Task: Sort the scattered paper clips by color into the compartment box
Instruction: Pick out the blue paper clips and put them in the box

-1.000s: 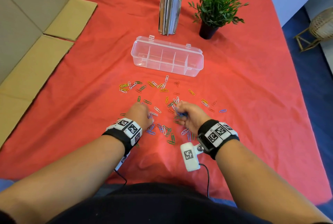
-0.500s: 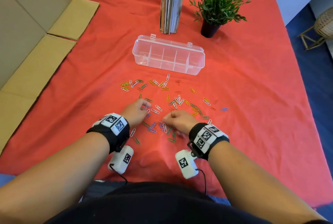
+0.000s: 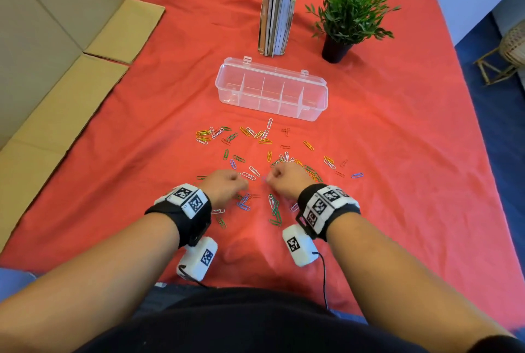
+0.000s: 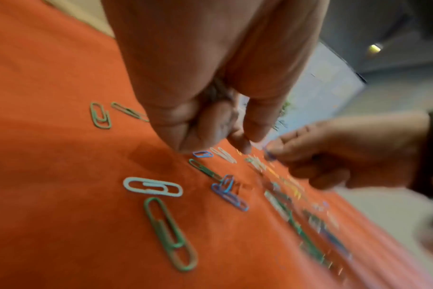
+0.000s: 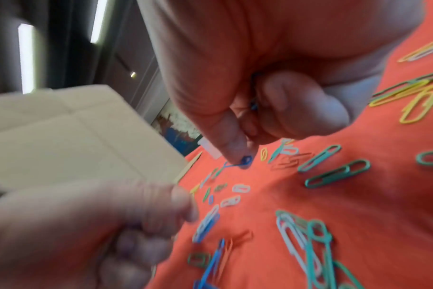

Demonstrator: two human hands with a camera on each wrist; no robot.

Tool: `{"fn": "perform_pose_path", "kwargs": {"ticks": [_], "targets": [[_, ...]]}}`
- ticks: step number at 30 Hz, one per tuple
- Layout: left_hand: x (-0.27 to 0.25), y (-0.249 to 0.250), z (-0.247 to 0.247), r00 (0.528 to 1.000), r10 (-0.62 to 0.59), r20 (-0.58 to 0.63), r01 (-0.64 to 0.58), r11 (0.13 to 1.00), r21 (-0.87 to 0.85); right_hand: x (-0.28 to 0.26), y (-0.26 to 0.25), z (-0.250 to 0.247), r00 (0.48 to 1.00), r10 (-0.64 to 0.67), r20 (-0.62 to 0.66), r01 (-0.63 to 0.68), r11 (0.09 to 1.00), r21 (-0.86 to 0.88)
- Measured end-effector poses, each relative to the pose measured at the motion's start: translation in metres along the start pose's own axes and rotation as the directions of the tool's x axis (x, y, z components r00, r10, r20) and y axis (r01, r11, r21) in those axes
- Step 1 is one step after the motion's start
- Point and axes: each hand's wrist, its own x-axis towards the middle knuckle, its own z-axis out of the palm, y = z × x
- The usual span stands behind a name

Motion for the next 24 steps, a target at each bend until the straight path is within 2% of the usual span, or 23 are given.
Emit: {"fn": "perform_pose_path", "kwargs": {"ticks": [2, 5, 8, 11, 13, 15, 17, 20, 22, 24], "targets": [[0.000, -0.003, 0.003, 0.989, 0.145, 0.033, -0.148, 0.942, 0.301, 0.002, 0.009, -0.009, 0.999, 0.031, -0.016, -0.029, 0.991, 0.131], [-0.003, -0.007, 0.006, 0.975, 0.216, 0.044, -0.200, 0.783, 0.588, 0.003, 0.024, -0.014, 0.994, 0.088, -0.061, -0.073, 0.973, 0.218], [-0.001, -0.010, 0.006, 0.965, 0.258, 0.056, -0.225, 0.691, 0.687, 0.001, 0.029, -0.009, 0.993, 0.104, -0.055, -0.093, 0.981, 0.171], [-0.003, -0.010, 0.005, 0.953, 0.291, 0.081, -0.259, 0.653, 0.712, 0.001, 0.020, -0.001, 0.993, 0.018, -0.118, -0.020, 1.000, -0.016], [-0.001, -0.011, 0.003, 0.950, 0.304, 0.065, -0.261, 0.667, 0.697, 0.004, 0.013, 0.009, 0.987, -0.083, -0.138, 0.065, 0.989, -0.134], [0.000, -0.013, -0.002, 0.958, 0.286, 0.003, -0.221, 0.734, 0.642, 0.007, 0.009, 0.019, 0.980, -0.150, -0.130, 0.120, 0.970, -0.213], [0.001, -0.013, -0.011, 0.964, 0.260, -0.062, -0.182, 0.809, 0.558, 0.008, 0.008, 0.025, 0.980, -0.171, -0.104, 0.137, 0.952, -0.274], [0.000, -0.013, -0.026, 0.977, 0.196, -0.083, -0.139, 0.884, 0.446, 0.012, 0.008, 0.023, 0.978, -0.191, -0.085, 0.157, 0.940, -0.302], [-0.001, -0.013, -0.032, 0.981, 0.150, -0.124, -0.105, 0.944, 0.313, 0.014, 0.007, 0.017, 0.983, -0.164, -0.084, 0.143, 0.966, -0.214], [-0.001, -0.013, -0.033, 0.986, 0.097, -0.138, -0.088, 0.993, 0.073, 0.014, 0.007, 0.010, 0.994, -0.064, -0.085, 0.072, 0.993, 0.095]]}}
